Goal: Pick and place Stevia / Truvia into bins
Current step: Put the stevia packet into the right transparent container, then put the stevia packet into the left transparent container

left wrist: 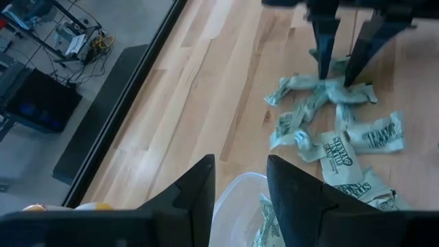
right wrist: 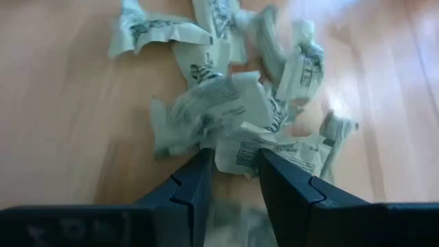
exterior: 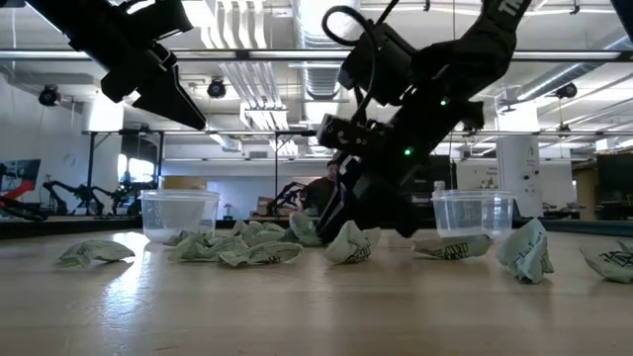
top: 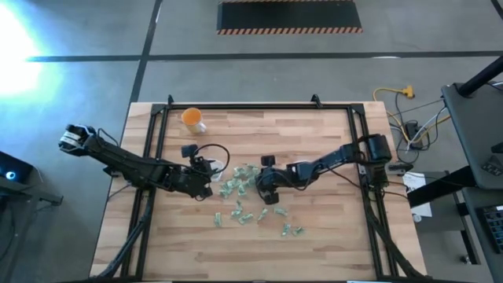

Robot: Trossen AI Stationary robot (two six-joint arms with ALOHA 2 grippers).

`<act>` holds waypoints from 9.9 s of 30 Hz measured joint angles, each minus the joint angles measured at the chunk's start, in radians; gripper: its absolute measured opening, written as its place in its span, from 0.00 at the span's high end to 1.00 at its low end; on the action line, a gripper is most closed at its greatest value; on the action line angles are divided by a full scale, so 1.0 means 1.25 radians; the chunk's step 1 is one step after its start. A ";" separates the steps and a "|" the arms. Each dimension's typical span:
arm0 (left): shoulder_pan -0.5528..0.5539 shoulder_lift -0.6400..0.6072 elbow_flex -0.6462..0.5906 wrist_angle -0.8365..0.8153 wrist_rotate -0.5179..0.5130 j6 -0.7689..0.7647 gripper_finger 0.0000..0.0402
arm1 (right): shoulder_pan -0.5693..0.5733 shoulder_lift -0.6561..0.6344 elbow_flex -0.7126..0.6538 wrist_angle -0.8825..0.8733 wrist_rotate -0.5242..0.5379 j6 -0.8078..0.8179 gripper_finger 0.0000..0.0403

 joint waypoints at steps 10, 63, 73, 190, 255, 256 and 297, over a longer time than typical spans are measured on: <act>-0.001 0.000 -0.003 -0.003 0.000 0.000 0.71 | 0.001 0.024 0.059 -0.077 0.023 0.009 0.79; -0.001 0.000 -0.005 0.016 0.006 0.000 0.71 | 0.015 -0.060 0.021 -0.099 0.057 -0.009 0.61; -0.001 0.000 -0.006 0.017 0.006 0.000 0.71 | 0.006 -0.003 0.032 -0.061 0.095 -0.021 0.64; -0.001 0.000 -0.028 0.062 0.012 0.001 0.71 | -0.004 -0.243 0.011 -0.318 -0.039 0.109 0.98; -0.053 0.016 -0.054 0.161 0.511 -0.088 0.71 | 0.207 -0.550 -0.060 -0.724 0.247 0.384 0.83; -0.065 0.024 -0.054 0.161 0.517 -0.105 0.71 | 0.211 -0.549 -0.060 -0.716 0.247 0.375 0.83; -0.142 0.332 -0.045 0.279 0.469 -0.100 0.76 | 0.217 -0.544 -0.062 -0.663 0.240 0.338 0.81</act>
